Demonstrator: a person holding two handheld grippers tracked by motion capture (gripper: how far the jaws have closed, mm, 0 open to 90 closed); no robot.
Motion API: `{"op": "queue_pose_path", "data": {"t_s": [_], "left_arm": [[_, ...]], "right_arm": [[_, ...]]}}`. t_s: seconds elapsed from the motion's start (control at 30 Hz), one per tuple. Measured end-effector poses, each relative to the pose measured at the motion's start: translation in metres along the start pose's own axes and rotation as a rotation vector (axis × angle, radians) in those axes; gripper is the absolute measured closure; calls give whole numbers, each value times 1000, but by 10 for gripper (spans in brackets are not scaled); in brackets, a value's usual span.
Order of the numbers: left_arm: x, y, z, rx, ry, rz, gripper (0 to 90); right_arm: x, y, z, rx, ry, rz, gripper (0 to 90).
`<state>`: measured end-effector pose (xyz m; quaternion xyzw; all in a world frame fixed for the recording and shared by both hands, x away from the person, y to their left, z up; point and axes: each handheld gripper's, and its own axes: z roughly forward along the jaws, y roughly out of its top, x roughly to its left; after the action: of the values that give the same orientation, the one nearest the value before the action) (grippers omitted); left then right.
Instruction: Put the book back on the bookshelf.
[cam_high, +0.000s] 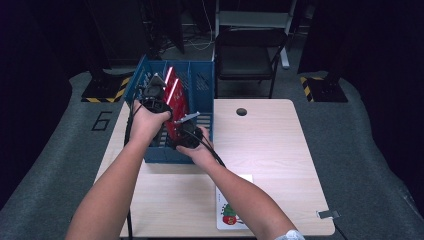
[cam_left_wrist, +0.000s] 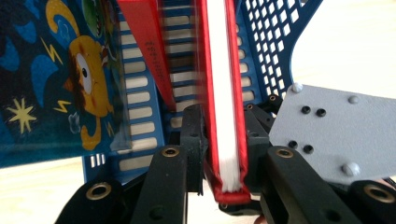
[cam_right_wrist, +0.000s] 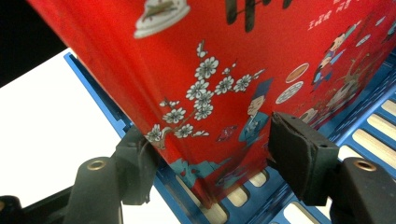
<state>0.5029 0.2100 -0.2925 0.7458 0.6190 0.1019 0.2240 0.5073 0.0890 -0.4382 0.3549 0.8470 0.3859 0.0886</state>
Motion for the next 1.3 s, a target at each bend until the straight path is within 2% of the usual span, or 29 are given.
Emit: {"op": "queue_pose_path", "data": {"t_s": [0.2, 0.27, 0.3, 0.33, 0.43, 0.53, 0.57, 0.67, 0.7, 0.73, 0.8, 0.83, 0.87, 0.9, 0.93, 0.97, 1.03, 1.17, 1.3], "left_arm": [[-2, 0, -4, 8, 20, 2, 780], [-2, 1, -5, 9, 20, -6, 785], [-3, 1, -6, 5, 23, -8, 787], [-3, 1, -6, 5, 23, -8, 787], [-4, 4, -13, -11, 27, -9, 789], [-5, 5, -15, -23, 33, -12, 789], [-6, 6, -15, -24, 35, -12, 789], [-7, 6, -14, -21, 42, -5, 789], [-6, 6, -14, -14, 40, -10, 790], [-5, 6, -13, -16, 40, -15, 790], [-4, 7, -12, -15, 36, -30, 790], [-4, 6, -11, -21, 32, -30, 789], [-3, 6, -10, -21, 29, -39, 790], [-3, 6, -9, -21, 25, -43, 790], [-3, 6, -7, -15, 26, -47, 790], [-3, 6, -7, -15, 24, -46, 790], [-2, 6, -5, -16, 21, -44, 791], [-2, 6, -4, -9, 29, -31, 791], [-4, 4, 0, -15, 50, -36, 792]], "right_arm": [[0, 0, 1, -17, 5, -6, 343], [1, 1, -1, -1, 2, -6, 336], [0, 2, 0, -24, -2, -25, 336], [1, 3, -1, -10, 6, -5, 337], [0, 7, -2, -44, -7, -10, 335], [1, 13, -5, -17, -7, 2, 335], [-2, 14, -4, -30, -8, -27, 335], [0, 16, -4, -20, -22, -6, 335], [-3, 17, -2, -38, -22, -37, 335], [-2, 18, -2, -12, -16, -14, 335], [-5, 19, -2, -16, -26, -29, 337], [-6, 20, 1, -40, -29, -38, 338], [-6, 21, -1, -18, -27, -8, 339], [-7, 21, -1, -7, -27, 1, 340], [-7, 22, -1, -14, -28, 18, 340], [-12, 22, 1, -31, -29, -33, 341], [-14, 23, 1, -33, -37, -22, 343], [-16, 24, 2, -36, -34, -38, 347], [-14, 27, 1, -45, -20, -10, 347]]}}
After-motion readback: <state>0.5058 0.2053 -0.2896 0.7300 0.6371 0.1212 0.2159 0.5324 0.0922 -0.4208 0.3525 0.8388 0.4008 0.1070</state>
